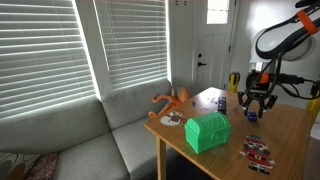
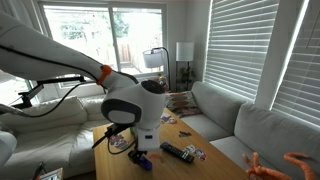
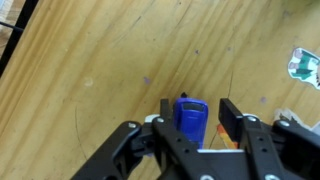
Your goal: Pick up the blue toy car and turn it anticlockwise once and then slide it back and forth three times on the table
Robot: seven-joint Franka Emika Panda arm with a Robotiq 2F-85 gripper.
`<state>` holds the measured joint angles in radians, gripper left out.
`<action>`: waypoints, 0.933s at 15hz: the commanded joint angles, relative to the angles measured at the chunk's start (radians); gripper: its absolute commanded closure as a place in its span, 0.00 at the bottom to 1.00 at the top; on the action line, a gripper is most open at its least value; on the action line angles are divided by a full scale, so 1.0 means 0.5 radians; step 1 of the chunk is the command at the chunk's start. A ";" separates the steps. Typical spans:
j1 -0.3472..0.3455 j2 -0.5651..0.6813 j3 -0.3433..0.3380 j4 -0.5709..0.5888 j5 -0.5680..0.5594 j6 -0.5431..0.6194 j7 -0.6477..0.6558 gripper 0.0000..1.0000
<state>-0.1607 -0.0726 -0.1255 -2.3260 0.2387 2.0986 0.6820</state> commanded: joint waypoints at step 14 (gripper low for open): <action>0.039 0.053 0.047 0.017 -0.215 0.174 0.266 0.63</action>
<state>-0.1544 -0.0576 -0.1081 -2.3257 0.1348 2.1774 0.7971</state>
